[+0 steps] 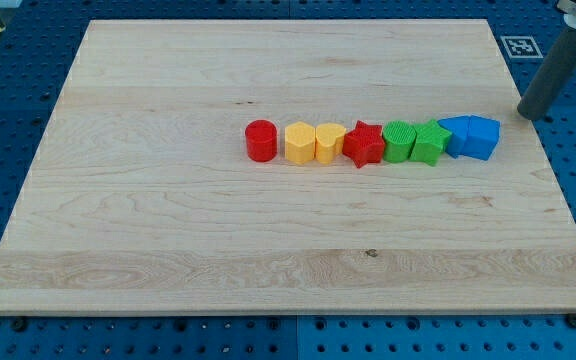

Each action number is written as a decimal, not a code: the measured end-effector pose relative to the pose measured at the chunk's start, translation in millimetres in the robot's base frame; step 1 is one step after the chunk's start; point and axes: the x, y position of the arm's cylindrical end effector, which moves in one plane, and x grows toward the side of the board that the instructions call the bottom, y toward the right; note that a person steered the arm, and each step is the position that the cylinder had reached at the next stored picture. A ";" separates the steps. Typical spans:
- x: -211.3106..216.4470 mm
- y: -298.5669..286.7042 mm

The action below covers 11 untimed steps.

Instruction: Push the yellow hexagon a bit up

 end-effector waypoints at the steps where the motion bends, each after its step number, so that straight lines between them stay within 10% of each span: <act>1: -10.1 -18.0; 5: -13.9 -439.7; 8: 99.2 -399.1; 11: 84.2 -311.4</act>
